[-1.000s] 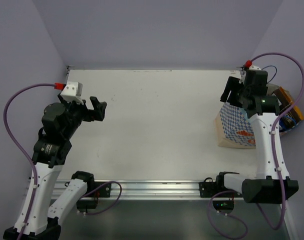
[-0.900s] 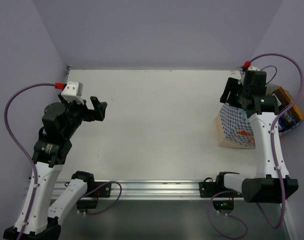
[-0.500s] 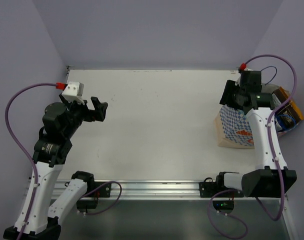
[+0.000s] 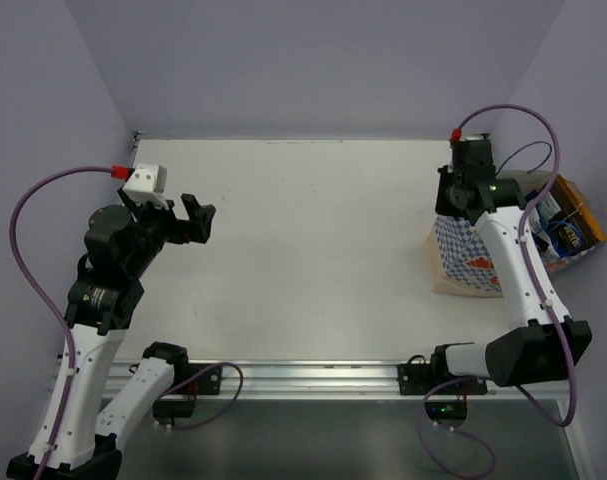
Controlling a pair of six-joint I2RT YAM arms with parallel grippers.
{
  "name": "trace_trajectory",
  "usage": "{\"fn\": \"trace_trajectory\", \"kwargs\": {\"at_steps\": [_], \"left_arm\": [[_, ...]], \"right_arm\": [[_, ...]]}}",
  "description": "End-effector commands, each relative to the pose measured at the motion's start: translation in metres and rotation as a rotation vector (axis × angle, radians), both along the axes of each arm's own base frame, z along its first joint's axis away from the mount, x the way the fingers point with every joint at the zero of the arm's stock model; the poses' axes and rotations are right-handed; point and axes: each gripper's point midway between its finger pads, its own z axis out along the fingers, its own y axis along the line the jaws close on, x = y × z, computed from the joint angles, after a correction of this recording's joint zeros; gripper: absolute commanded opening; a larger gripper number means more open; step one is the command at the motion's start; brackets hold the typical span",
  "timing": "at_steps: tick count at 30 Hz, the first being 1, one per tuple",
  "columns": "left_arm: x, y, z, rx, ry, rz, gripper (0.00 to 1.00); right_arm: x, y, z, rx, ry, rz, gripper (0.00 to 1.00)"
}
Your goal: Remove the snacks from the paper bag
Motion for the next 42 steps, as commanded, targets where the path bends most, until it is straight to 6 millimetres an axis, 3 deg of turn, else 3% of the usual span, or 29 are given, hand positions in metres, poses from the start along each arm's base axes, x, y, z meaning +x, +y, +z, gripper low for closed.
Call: {"fn": "trace_trajectory", "kwargs": {"at_steps": [1, 3, 5, 6, 8, 9, 11, 12, 13, 14, 15, 16, 17, 18, 21, 25, 26, 28, 29, 33, 38, 42], "left_arm": [[-0.001, -0.004, 0.013, -0.021, -0.039, -0.015, 1.00], [-0.003, -0.003, 0.016, -0.021, -0.045, -0.012, 1.00], [-0.004, -0.002, 0.019, -0.022, -0.050, -0.009, 1.00], [-0.004, -0.002, 0.020, -0.019, -0.052, -0.008, 1.00], [-0.004, -0.002, 0.022, -0.019, -0.052, -0.008, 1.00], [-0.004, -0.001, 0.022, -0.018, -0.052, -0.007, 1.00], [-0.005, -0.002, 0.025, -0.021, -0.056, -0.008, 1.00], [-0.006, -0.001, 0.025, -0.021, -0.056, -0.008, 1.00], [-0.006, -0.001, 0.026, -0.019, -0.055, -0.007, 1.00], [-0.007, 0.000, 0.029, -0.021, -0.060, -0.004, 1.00], [-0.007, 0.000, 0.030, -0.018, -0.059, 0.001, 1.00], [-0.008, 0.001, 0.030, -0.014, -0.054, 0.003, 1.00], [-0.008, 0.002, 0.030, -0.011, -0.051, 0.007, 1.00], [-0.010, 0.003, 0.033, -0.006, -0.053, 0.008, 1.00], [-0.014, 0.004, 0.034, 0.001, -0.047, 0.009, 1.00], [-0.016, 0.009, 0.031, 0.016, -0.024, 0.030, 1.00], [-0.016, 0.010, 0.029, 0.018, -0.016, 0.036, 1.00], [-0.016, 0.012, 0.028, 0.019, -0.007, 0.046, 1.00], [-0.016, 0.011, 0.028, 0.018, -0.006, 0.044, 1.00], [-0.014, -0.001, 0.024, -0.012, 0.024, -0.014, 1.00], [-0.003, -0.021, 0.011, -0.041, 0.103, -0.100, 1.00], [0.014, -0.031, -0.008, -0.038, 0.169, -0.134, 1.00]], "right_arm": [[0.004, 0.023, 0.005, -0.087, -0.018, 0.093, 0.14], [0.001, 0.046, 0.004, -0.042, -0.019, 0.154, 0.02], [-0.002, 0.068, 0.007, 0.006, -0.029, 0.202, 0.00], [-0.006, 0.091, 0.011, 0.020, -0.042, 0.265, 0.00], [-0.009, 0.116, 0.014, 0.033, -0.046, 0.311, 0.00], [-0.017, 0.146, 0.023, 0.050, -0.063, 0.391, 0.00], [-0.023, 0.181, 0.024, 0.076, -0.046, 0.454, 0.00], [-0.034, 0.216, 0.039, 0.100, -0.072, 0.546, 0.00], [-0.041, 0.237, 0.044, 0.111, -0.072, 0.595, 0.00], [-0.044, 0.259, 0.035, 0.104, -0.039, 0.633, 0.00], [-0.062, 0.297, 0.053, 0.128, -0.072, 0.733, 0.00], [-0.071, 0.315, 0.054, 0.122, -0.059, 0.778, 0.00], [-0.075, 0.338, 0.038, 0.090, -0.019, 0.820, 0.00], [-0.093, 0.368, 0.057, 0.111, -0.060, 0.896, 0.00], [-0.115, 0.409, 0.057, 0.091, -0.061, 0.990, 0.02], [-0.130, 0.427, 0.066, 0.141, -0.076, 1.050, 0.18], [-0.132, 0.426, 0.070, 0.157, -0.083, 1.052, 0.27], [-0.137, 0.421, 0.084, 0.191, -0.108, 1.060, 0.34], [-0.139, 0.418, 0.091, 0.205, -0.122, 1.064, 0.44], [-0.148, 0.400, 0.126, 0.261, -0.194, 1.070, 0.68], [-0.155, 0.363, 0.166, 0.297, -0.301, 1.043, 0.81], [-0.157, 0.335, 0.168, 0.276, -0.343, 1.003, 0.83]]}}
